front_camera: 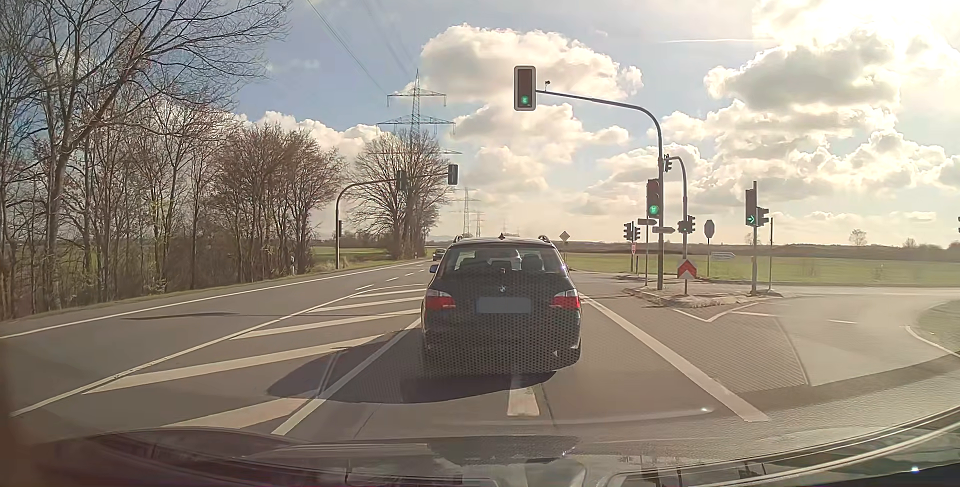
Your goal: Follow the waypoints while adhering to traffic rules and regulations
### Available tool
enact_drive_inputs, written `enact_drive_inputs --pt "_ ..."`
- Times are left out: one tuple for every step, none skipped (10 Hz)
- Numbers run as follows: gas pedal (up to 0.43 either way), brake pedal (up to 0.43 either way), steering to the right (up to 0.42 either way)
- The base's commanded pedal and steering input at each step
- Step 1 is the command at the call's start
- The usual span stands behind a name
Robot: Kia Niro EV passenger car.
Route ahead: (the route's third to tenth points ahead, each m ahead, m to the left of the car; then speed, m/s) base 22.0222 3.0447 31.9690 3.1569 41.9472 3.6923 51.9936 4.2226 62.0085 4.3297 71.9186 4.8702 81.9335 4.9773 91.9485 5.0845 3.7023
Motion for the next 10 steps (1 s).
enact_drive_inputs --pt "0.311 0.000 -0.004" --pt "0.311 0.000 -0.004" --pt "0.311 0.000 -0.003" --pt "0.311 0.000 -0.003" --pt "0.311 0.000 -0.002" --pt "0.311 0.000 -0.002" --pt "0.311 0.000 -0.002" --pt "0.311 0.000 -0.002" --pt "0.299 0.000 -0.002" --pt "0.299 0.000 -0.002"
